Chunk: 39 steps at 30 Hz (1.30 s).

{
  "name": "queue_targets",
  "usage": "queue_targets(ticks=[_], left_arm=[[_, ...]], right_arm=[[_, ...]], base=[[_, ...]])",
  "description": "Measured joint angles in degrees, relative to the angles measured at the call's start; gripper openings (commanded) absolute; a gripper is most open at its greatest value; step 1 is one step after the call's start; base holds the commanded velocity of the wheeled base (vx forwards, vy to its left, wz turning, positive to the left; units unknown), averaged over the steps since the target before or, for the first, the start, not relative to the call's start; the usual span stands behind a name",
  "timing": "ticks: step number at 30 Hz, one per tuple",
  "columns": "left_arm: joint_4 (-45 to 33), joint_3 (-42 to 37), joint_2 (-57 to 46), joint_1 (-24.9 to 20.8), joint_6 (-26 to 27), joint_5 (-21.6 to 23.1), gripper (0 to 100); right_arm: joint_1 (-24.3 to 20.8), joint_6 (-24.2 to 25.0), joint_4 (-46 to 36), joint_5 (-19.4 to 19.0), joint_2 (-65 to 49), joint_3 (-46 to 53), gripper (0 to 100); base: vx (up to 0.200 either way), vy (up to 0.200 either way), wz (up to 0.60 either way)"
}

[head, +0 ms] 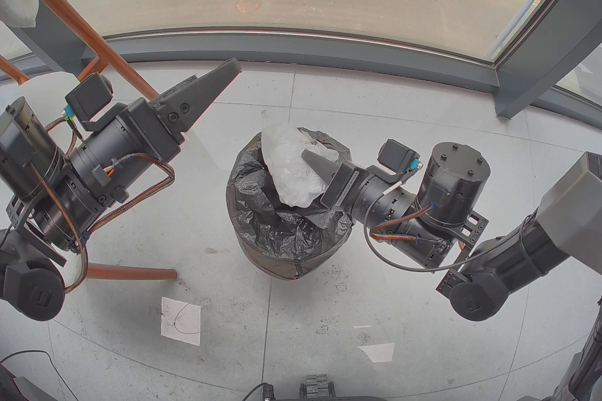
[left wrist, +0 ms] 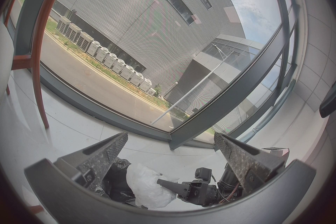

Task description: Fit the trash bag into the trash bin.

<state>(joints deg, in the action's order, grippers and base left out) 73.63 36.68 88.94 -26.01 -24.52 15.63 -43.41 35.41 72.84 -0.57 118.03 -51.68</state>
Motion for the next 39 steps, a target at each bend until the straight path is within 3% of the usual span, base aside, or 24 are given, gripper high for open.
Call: queue_targets(ticks=[5,6,27,32,39], left_arm=[[0.65,0.0,-0.05,0.0,0.07,0.02,100],[0.77,0.0,-0.07,-0.02,0.05,0.0,100],[0.77,0.02,-0.09,-0.02,0.05,-0.04,100],[0.77,0.06,-0.16,-0.02,0.05,-0.06,100],[1.01,0.61,-0.99,0.02,0.24,-0.2,100]], right_arm=[[-0.16,-1.28,0.22,0.0,0.33,0.66,0],[-0.24,-1.32,0.21,0.0,0.38,0.8,100],[-0.11,-1.56,4.01,0.06,0.9,0.94,100],[0.37,-5.5,4.68,0.37,0.9,0.96,100],[2.57,-11.74,14.38,0.48,0.07,1.73,100]], base=[[0.0,0.0,0.0],[0.0,0.0,0.0],[0.0,0.0,0.0],[0.0,0.0,0.0],[0.0,0.0,0.0]])
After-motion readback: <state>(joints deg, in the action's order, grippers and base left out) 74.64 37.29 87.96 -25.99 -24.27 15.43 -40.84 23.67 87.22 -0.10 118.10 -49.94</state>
